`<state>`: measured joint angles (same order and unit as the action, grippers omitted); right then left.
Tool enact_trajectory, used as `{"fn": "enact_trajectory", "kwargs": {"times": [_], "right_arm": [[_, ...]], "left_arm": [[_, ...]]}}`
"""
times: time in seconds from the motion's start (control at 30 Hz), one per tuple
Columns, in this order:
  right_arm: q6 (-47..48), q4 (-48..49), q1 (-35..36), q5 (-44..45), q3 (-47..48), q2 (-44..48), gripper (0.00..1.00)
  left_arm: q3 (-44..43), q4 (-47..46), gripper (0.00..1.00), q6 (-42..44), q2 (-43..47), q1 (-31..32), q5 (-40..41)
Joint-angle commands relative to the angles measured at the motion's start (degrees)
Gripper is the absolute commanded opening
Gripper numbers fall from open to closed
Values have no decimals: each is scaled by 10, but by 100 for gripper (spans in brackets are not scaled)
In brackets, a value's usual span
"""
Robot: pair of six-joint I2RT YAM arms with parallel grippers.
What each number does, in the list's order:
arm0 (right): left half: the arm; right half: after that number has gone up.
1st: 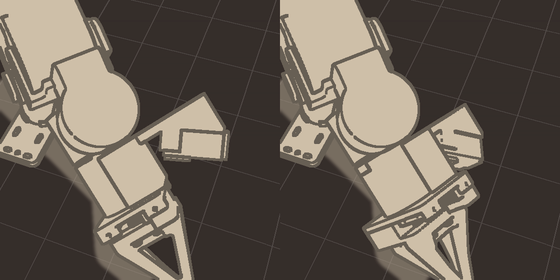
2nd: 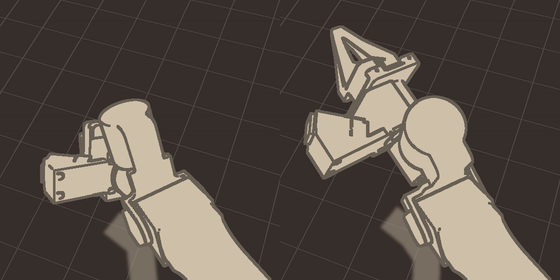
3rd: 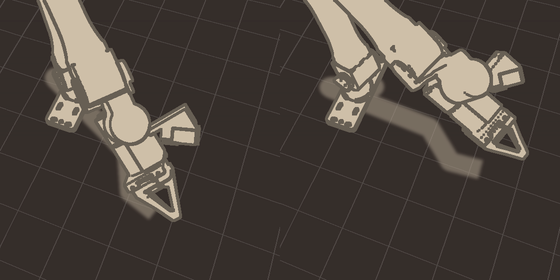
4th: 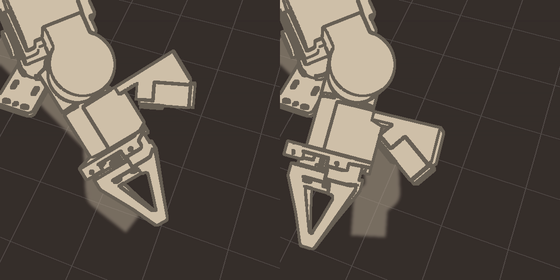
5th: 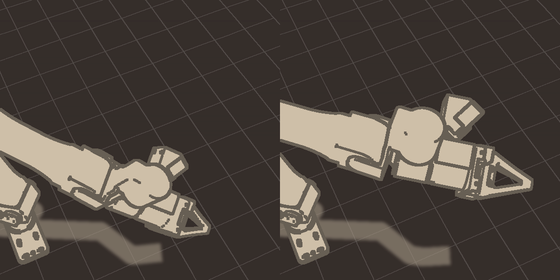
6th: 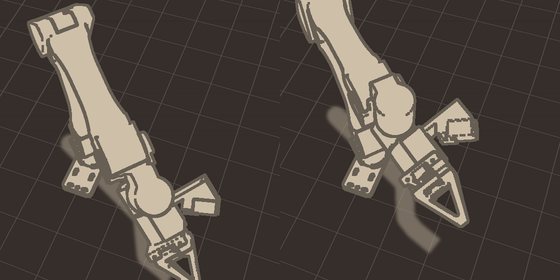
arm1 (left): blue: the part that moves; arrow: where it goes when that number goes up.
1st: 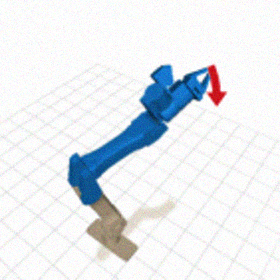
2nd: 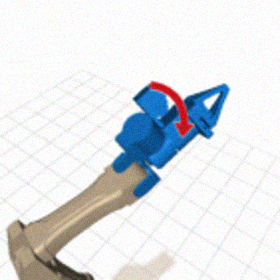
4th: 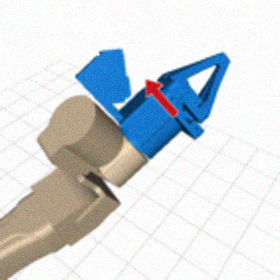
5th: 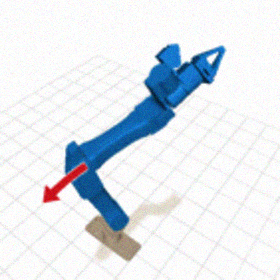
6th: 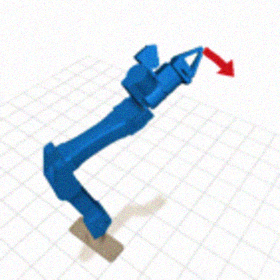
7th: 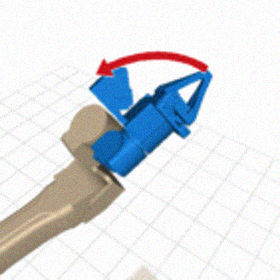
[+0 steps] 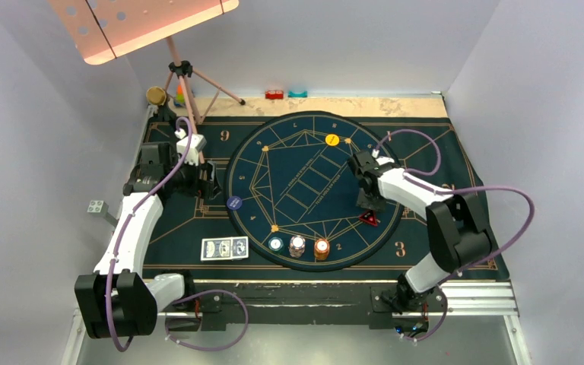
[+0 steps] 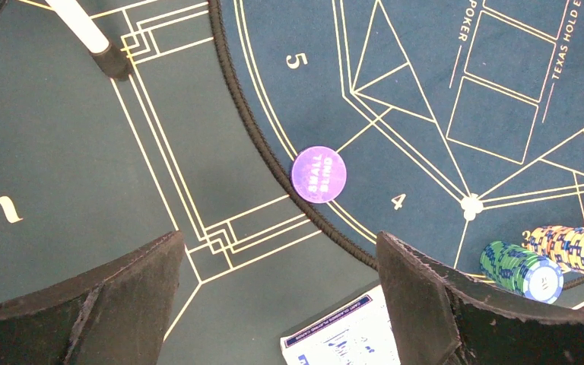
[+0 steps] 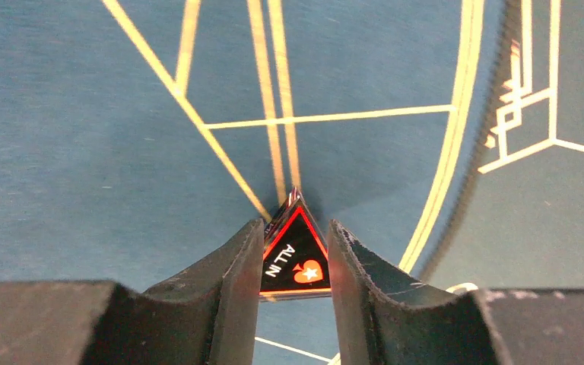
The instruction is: Distribute texas hold em gaming equipment
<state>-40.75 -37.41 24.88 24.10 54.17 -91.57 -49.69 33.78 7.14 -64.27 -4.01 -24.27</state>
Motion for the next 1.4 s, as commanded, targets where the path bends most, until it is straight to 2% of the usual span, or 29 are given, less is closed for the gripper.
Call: {"fn": "enact_trajectory", "kwargs": {"times": [0.0,0.13,0.27,0.33,0.4,0.5,0.63,0.87,1.13,1.37], "right_arm": [[-56,-70,-29,9,-31,59,40],[-63,-62,-33,2,-68,111,43],[-56,-91,-32,22,-22,109,46],[-33,-80,-28,16,-5,125,52],[7,-47,-11,-4,5,149,63],[65,6,49,-32,29,168,75],[119,31,177,-29,91,146,85],[210,96,328,-124,135,85,87],[280,91,369,-208,212,0,87],[327,42,405,-224,245,-60,89]], "left_arm": [[-16,-2,100,16,9,-3,-15],[-13,-2,100,19,15,-3,-18],[-14,2,100,19,14,-3,-24],[-14,-1,100,19,18,-3,-17],[-8,-13,100,14,30,-4,-1],[-2,-18,100,14,34,-4,-10],[-10,-7,100,17,23,-3,-15],[-10,-12,100,14,10,-3,-11],[-13,-6,100,19,1,-3,-15],[-13,-6,100,23,1,-4,-12]]}}
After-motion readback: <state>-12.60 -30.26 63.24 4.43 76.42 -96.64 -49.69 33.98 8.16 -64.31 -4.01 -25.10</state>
